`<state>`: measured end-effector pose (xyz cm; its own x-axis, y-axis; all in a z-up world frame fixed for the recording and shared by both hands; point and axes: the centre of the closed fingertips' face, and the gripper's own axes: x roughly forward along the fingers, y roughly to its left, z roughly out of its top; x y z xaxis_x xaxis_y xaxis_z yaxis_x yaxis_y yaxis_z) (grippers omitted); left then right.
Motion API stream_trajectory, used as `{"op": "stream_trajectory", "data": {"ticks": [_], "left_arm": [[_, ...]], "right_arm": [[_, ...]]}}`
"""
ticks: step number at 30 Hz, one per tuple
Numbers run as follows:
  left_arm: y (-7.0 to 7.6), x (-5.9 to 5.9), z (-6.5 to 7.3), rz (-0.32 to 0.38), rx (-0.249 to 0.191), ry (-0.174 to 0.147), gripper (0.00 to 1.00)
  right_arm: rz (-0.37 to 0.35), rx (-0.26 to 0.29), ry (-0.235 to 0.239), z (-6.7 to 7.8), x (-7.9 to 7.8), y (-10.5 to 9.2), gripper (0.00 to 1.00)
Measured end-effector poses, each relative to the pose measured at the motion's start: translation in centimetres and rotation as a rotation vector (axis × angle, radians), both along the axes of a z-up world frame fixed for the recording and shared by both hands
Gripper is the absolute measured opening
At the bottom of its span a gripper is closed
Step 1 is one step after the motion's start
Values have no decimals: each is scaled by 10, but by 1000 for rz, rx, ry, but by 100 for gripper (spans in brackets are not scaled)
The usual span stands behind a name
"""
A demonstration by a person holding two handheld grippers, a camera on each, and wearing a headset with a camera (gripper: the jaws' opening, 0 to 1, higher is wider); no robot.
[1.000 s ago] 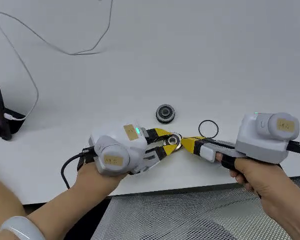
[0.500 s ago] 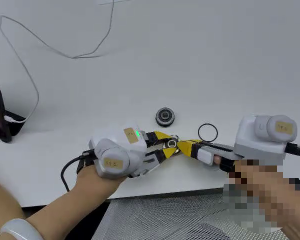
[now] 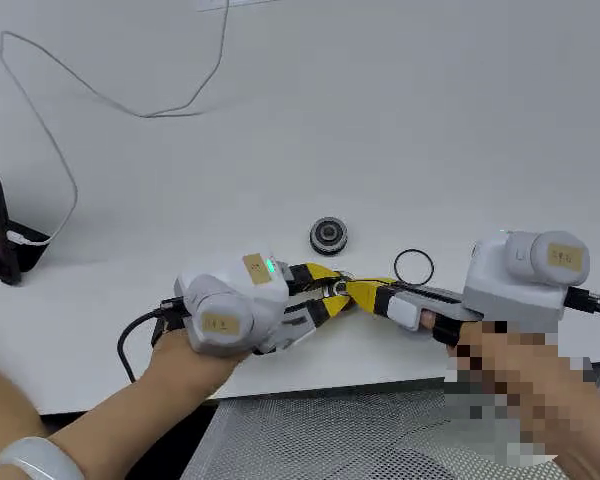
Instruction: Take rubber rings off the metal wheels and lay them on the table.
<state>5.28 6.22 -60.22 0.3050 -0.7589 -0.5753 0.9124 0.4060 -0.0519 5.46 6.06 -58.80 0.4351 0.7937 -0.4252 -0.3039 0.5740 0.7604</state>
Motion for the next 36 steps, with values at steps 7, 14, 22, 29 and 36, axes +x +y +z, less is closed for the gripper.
{"op": "stream_trajectory", "data": {"ticks": [7,14,22,29,36], "left_arm": [[7,-2,7,4,-16,-7,19],[3,-11,23,-7,-114,-4,25],[6,-8,28,24,-128,-10,27],[10,-4,36,48,-144,-36,29],[21,-1,31,91,-127,-39,33]], "right_arm": [[-7,-5,10,-3,0,0,1],[-19,-16,14,-7,1,-1,1],[-24,-32,9,-7,2,-3,1],[-14,-84,-22,-6,5,-7,1],[64,-258,-164,0,10,-12,1]]}}
